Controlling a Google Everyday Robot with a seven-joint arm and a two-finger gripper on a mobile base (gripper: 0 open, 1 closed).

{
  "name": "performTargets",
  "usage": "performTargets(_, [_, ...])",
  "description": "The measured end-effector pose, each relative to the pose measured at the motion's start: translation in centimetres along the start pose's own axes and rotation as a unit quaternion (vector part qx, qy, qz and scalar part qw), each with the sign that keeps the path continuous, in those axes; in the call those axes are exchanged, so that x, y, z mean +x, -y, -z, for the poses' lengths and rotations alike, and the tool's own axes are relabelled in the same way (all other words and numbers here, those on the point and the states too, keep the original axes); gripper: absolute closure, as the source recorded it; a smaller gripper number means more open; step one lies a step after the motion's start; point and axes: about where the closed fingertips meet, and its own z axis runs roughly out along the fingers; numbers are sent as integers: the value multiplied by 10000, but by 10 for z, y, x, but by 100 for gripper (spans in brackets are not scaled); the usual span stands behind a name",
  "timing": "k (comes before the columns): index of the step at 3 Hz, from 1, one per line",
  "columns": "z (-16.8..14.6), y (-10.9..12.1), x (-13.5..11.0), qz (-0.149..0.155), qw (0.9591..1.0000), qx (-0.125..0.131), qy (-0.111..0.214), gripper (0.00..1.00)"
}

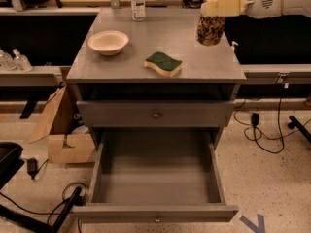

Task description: Pick orange can from middle drawer and place on counter

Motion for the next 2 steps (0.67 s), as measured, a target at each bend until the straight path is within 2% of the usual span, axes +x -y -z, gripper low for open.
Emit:
performTargets(1, [-3, 7, -5, 9, 9999, 88, 135, 100])
performTargets(2, [-3, 7, -5, 9, 9999, 88, 135, 100])
